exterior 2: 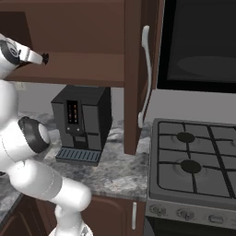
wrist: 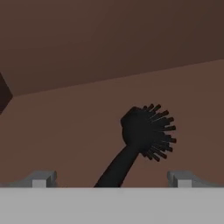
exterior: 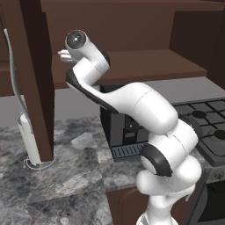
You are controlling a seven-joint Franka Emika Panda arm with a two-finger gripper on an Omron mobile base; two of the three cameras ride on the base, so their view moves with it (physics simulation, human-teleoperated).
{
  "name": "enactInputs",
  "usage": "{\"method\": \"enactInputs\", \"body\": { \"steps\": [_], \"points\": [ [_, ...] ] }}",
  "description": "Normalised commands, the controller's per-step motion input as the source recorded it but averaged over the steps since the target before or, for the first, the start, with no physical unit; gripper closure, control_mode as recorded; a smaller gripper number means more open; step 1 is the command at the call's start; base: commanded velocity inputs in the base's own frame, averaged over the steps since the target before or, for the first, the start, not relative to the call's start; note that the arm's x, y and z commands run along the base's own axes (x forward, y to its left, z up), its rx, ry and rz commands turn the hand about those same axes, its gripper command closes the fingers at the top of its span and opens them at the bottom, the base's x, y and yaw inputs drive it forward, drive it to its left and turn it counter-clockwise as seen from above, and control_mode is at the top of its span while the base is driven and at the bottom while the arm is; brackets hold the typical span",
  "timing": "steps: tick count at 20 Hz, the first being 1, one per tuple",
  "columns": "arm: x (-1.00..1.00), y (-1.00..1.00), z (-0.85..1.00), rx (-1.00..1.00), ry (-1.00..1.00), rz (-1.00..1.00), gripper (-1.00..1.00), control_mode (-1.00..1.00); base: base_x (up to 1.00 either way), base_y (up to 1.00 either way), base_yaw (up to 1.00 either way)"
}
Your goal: Locate and retrieve the dish brush and sponge from the cabinet. Place them next to the sink.
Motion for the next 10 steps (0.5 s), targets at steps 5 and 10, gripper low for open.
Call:
{"method": "enactInputs", "body": {
  "steps": [5, 10],
  "points": [
    [0.19, 0.14, 0.02, -0.01, 0.03, 0.0, -1.0, -1.0, 0.0, 0.0, 0.0],
    [0.11, 0.02, -0.07, 0.0, 0.06, -0.03, -1.0, -1.0, 0.0, 0.0, 0.0]
  ]
}}
